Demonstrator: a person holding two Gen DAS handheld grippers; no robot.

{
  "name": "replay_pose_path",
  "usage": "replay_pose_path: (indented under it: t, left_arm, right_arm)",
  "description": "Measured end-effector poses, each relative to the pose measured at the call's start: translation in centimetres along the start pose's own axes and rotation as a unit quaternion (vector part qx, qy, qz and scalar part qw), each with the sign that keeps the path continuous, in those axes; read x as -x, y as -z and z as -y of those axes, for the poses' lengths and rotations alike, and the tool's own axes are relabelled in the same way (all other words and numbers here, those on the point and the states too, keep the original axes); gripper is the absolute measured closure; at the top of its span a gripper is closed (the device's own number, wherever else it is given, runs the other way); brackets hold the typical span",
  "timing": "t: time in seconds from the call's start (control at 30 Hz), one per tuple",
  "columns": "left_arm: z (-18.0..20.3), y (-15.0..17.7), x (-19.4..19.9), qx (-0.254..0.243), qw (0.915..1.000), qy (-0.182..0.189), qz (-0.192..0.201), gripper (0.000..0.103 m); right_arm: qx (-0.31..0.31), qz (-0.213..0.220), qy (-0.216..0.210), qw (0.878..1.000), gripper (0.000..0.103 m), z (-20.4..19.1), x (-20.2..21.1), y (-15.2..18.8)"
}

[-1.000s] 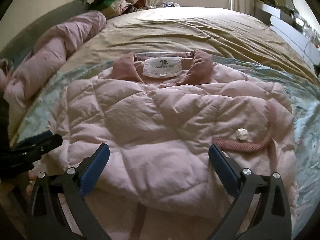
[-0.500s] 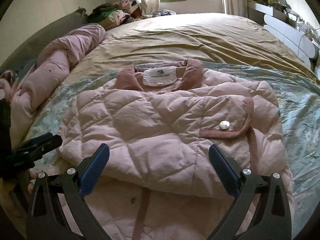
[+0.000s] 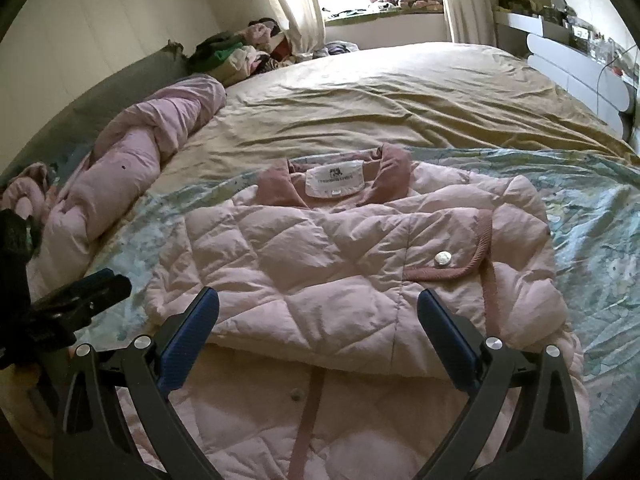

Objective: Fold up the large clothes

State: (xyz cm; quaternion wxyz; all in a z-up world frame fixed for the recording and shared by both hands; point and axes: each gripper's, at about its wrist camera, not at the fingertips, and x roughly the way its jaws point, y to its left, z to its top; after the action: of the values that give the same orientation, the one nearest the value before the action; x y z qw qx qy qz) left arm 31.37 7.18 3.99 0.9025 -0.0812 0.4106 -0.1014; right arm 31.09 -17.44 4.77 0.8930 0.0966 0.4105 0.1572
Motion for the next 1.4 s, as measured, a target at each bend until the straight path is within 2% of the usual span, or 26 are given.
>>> replay_pose_path:
  t: [0.43, 0.6, 0.77, 1.4]
  left_arm:
    - [-0.6, 1.1, 3.9, 0.043, 0.9988, 0.014, 0.019, 0.009]
    - [-0.7, 1.7, 5.3, 0.055, 0.9982, 0.001, 0.025, 0.009]
    - [-0.3, 2.2, 6.8, 0.069, 0.9972, 0.009, 0.028, 0.009]
    - [3.7, 5.1, 13.1, 0.047, 0.9967, -0.017, 0.064, 0.009]
  right_arm:
    - [-0.007, 0.025, -0.023, 0.999, 0.004, 0.3, 3.6, 0.6]
    - [-0.004, 0.047, -0.031, 0.998, 0.004, 0.4, 5.8, 0.6]
    - [0.002, 0.060, -0.033, 0.998, 0.004, 0.4, 7.8, 0.6]
    - [0.001, 0.094, -0.057, 0.994, 0.004, 1.4, 14.6, 2.9]
